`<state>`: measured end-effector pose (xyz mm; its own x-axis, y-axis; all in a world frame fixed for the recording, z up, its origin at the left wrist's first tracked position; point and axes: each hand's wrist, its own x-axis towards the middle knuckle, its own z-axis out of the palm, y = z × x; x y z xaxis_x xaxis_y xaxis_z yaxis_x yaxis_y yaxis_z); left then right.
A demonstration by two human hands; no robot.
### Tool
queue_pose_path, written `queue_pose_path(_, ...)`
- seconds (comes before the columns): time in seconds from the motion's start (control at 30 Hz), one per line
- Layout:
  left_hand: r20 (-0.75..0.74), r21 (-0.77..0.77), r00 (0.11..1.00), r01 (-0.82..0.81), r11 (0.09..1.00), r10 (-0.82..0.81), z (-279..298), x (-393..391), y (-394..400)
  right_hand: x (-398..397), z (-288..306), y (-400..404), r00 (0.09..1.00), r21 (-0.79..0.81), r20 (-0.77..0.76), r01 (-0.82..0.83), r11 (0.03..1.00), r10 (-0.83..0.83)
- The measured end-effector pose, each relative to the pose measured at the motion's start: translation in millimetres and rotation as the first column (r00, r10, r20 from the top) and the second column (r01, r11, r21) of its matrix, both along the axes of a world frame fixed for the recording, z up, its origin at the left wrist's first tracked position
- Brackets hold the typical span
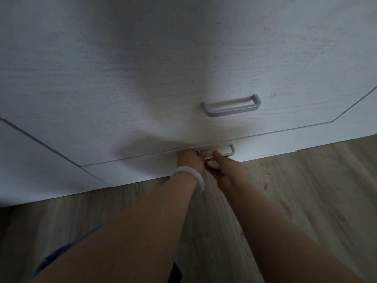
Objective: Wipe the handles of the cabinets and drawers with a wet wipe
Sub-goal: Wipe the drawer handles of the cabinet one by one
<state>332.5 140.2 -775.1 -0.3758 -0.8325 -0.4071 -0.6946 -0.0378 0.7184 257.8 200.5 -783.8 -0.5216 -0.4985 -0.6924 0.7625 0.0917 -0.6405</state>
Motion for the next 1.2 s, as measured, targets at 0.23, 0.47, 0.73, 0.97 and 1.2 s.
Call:
queue_pose_path(0.23,0.048,-0.017,0.998,0.048,0.999,-0.047,4,2,2,-6,0,-3,0.992,0.034,-0.013,0.123,0.992,-0.123)
queue_pose_path(0.47,0.044,-0.014,0.999,-0.008,1.000,0.009,4,-1,2,-15,1,5,0.998,0.019,0.011,0.060,0.998,-0.060)
queue_pose_path(0.73,0.037,0.040,0.999,0.025,0.999,-0.026,9,-2,2,5,-10,2,0.991,0.029,-0.055,-0.120,0.992,0.122)
queue_pose_path(0.97,0.001,0.008,0.999,0.040,0.999,-0.040,5,7,6,-40,0,9,0.992,-0.027,0.001,0.129,0.991,-0.130)
queue_pose_path(1.2,-0.025,0.068,1.000,0.013,0.998,-0.011,1,-1,1,-9,5,8,0.991,0.105,-0.107,-0.071,0.992,0.083)
